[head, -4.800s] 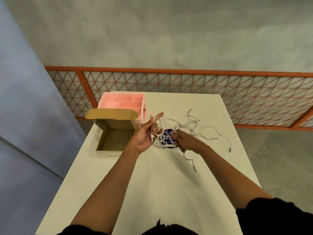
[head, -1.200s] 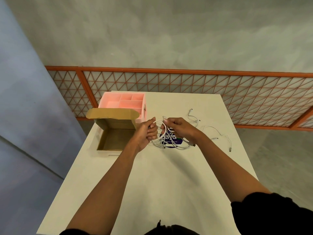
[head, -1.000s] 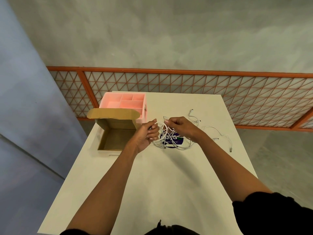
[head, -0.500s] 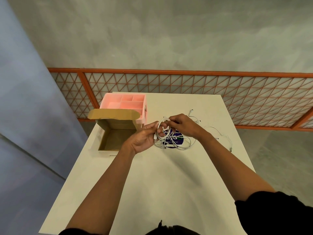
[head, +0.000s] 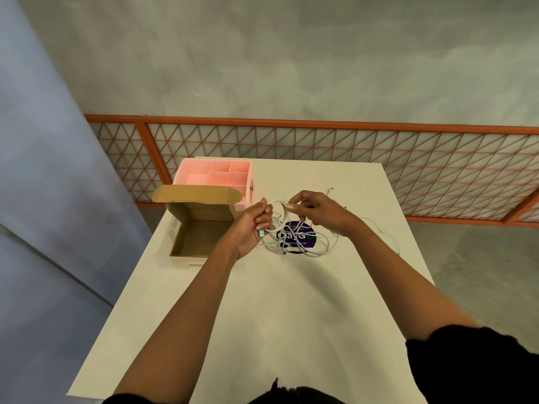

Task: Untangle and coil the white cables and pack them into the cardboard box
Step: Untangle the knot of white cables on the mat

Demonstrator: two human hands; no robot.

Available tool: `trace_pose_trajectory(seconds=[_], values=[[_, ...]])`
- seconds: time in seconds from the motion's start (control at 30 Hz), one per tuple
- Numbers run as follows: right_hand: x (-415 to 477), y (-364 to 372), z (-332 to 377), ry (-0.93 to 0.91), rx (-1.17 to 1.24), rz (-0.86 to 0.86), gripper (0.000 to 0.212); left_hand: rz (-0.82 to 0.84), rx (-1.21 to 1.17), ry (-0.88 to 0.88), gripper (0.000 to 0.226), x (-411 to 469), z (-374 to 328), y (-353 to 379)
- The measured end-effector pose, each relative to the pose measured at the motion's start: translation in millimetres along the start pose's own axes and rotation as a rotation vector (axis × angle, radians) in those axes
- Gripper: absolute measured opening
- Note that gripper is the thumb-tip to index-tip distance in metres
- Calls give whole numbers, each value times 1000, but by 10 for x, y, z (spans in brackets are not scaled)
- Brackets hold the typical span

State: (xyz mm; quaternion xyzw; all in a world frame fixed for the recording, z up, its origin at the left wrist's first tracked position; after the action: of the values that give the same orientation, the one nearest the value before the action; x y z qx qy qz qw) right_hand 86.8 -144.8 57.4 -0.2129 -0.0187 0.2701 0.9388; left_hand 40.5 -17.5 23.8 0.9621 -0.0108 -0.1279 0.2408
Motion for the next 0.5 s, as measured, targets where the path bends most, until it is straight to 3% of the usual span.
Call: trace_pose_trajectory(seconds=[0.13,0.23,0.37,0.5], values=[[-75,-68,-33,6,52,142,25,-67,-14,29,37,-9,-63,-136],[-79,-96,-51,-5,-73,166,19,-60,-45,16,38,-23,-70,-118],[27,-259,-112,-28,-218,-138,16,33,13,-80,40,-43,-8,33],[44,-333,-163,0,117,-320,17,73,134,-131,43,-70,34,134]])
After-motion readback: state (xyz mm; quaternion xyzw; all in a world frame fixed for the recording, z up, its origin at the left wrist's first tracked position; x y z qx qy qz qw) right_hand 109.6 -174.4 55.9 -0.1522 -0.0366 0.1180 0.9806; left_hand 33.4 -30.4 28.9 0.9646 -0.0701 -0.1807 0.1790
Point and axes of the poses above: each hand's wrist, its own x-axis towards the middle knuckle, its own y-axis out of the palm, z = x × y, the point moved 8 cm from there along x, towards the middle knuckle, and after that the axes turned 4 degrees about -z, right-handed, at the moved point
